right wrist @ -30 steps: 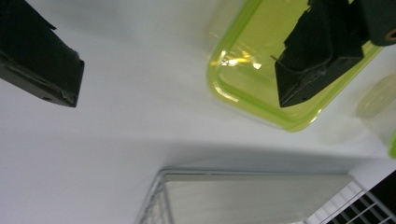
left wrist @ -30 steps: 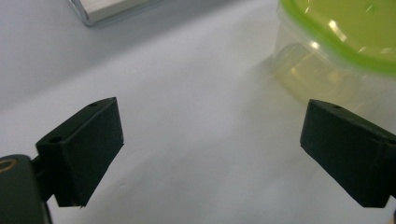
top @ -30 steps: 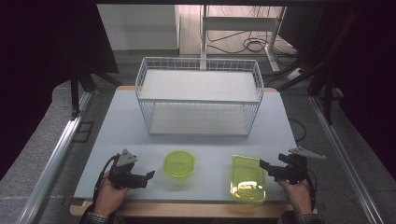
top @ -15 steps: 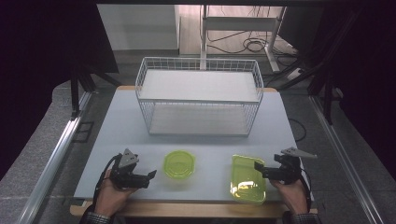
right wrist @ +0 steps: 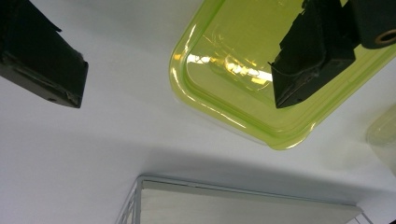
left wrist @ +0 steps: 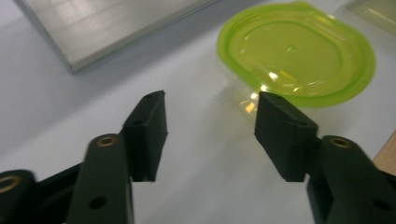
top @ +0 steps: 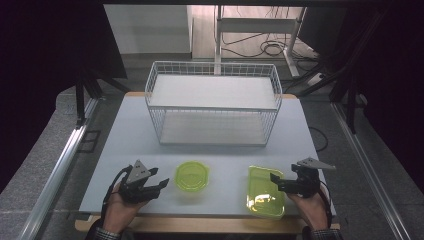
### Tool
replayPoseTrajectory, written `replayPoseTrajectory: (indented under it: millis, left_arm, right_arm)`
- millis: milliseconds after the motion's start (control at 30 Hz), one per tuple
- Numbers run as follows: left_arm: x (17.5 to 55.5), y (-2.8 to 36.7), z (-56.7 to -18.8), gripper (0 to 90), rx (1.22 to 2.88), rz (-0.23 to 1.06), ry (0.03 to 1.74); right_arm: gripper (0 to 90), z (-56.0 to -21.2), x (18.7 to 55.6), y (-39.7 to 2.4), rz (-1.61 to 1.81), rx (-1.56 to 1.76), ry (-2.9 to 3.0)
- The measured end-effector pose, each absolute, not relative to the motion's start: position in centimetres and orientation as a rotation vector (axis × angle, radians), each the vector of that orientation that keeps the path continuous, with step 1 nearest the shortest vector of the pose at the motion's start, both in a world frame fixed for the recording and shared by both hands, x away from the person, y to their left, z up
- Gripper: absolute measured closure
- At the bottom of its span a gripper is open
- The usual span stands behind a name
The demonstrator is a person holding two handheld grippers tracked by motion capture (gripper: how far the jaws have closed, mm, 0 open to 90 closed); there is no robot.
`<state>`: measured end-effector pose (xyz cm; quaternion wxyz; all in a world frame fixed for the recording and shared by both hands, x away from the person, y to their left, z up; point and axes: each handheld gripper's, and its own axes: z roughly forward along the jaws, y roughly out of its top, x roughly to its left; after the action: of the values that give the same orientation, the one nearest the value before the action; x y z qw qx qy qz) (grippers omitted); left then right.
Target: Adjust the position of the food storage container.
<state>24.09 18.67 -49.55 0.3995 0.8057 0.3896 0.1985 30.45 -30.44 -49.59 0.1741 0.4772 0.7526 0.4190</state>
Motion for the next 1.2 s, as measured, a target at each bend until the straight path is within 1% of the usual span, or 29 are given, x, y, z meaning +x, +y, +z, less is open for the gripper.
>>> replayPoseTrajectory:
  millis: [33, 67, 100, 133, 300, 467, 533, 800, 833, 967, 1200]
  left_arm:
    - [24.0, 18.5, -49.4, 47.3, 2.045, 0.512, 0.968]
    - [24.0, 18.3, -49.4, 52.1, 2.049, 0.516, 0.96]
    - [23.9, 18.2, -49.3, 52.1, 2.055, 0.52, 0.953]
    - [23.9, 18.1, -49.3, 54.0, 2.055, 0.52, 0.948]
    - [23.5, 17.0, -48.5, 68.7, 2.055, 0.505, 0.908]
    - [23.4, 15.5, -47.8, 84.1, 2.048, 0.447, 0.867]
    - [23.5, 14.8, -47.7, 88.7, 2.046, 0.416, 0.853]
    - [24.1, 11.4, -47.6, 90.0, 2.062, 0.341, 0.806]
    - [24.4, 10.7, -47.7, 90.0, 2.064, 0.314, 0.806]
    - [25.1, 9.7, -48.1, 90.0, 2.074, 0.281, 0.807]
    - [26.4, 7.0, -48.1, 90.0, 2.108, 0.285, 0.79]
  right_arm:
    - [4.5, -49.6, 30.4, -30.4, 1.188, 1.353, 2.133]
    - [4.7, -49.5, 30.4, -30.4, 1.181, 1.331, 2.128]
    - [4.7, -49.5, 30.4, -30.4, 1.181, 1.331, 2.128]
    - [4.9, -49.4, 30.3, -30.3, 1.179, 1.316, 2.124]
    - [5.5, -49.4, 30.3, -30.1, 1.171, 1.301, 2.129]
    - [5.9, -49.4, 30.3, -30.0, 1.165, 1.298, 2.132]
    - [6.1, -49.3, 30.3, -29.9, 1.155, 1.285, 2.139]
    - [6.1, -49.4, 30.3, -29.7, 1.138, 1.277, 2.153]
    - [6.2, -49.4, 30.3, -29.7, 1.129, 1.273, 2.156]
    - [6.2, -49.5, 30.3, -29.7, 1.116, 1.271, 2.159]
    - [6.1, -49.5, 30.4, -29.7, 1.107, 1.276, 2.157]
